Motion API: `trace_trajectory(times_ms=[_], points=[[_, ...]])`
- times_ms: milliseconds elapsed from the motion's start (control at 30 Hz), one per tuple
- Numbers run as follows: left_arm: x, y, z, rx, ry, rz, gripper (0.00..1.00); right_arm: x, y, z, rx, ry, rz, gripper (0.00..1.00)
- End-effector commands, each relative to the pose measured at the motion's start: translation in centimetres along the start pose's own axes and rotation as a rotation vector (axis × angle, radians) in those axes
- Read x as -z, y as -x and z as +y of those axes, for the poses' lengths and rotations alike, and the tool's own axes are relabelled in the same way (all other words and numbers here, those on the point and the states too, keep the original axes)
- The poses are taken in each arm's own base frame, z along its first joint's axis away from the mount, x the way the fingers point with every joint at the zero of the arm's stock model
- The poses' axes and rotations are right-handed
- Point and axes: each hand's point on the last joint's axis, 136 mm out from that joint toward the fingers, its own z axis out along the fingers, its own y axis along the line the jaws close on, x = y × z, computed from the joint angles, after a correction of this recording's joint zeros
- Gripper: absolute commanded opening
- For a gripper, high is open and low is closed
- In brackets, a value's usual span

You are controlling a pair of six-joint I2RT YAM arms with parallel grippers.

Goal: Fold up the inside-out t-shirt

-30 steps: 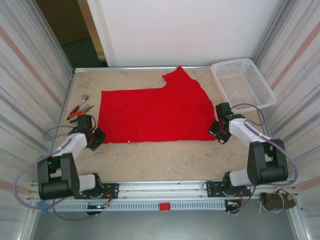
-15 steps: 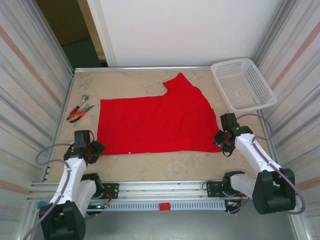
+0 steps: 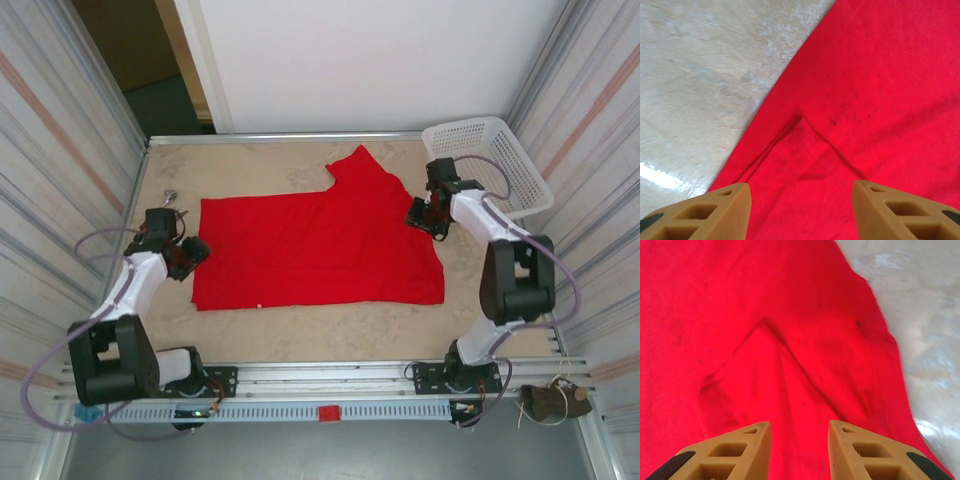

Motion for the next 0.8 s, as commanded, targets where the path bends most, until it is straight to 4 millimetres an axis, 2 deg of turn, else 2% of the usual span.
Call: trace_trajectory(times_ms=[0,167,500,567,700,767], points=[[-0.6,-0.2,-1.5,-0.070,-0.039,0.021,0.55,-1.5,0.3,1.6,0.061,0.056,0.058,0.33],[-1.8,-1.1,-1.0,-0.053,-0.033,0.043,0.55,-3.7,0.6,2.6,0.075,0.055,0.088,0.34],[-2.9,-2.3,0.2,-0.053,0.002,0.066,0.55,-6.3,0.8,3.4,0.086,0.049,0.129,0.33],[-2.8,-2.2,0.2,-0.052,0.002,0.063,0.55,-6.5,0.8,3.4,0.088,0.050,0.133,0.29],[-2.6,-2.0,0.1,-0.056,0.002,0.055,0.55,-6.2,1.1,3.6,0.096,0.053,0.125,0.02],[-2.4,-1.9,0.1,-0.058,0.003,0.049,0.55,-5.7,1.3,3.8,0.098,0.058,0.113,0.00]])
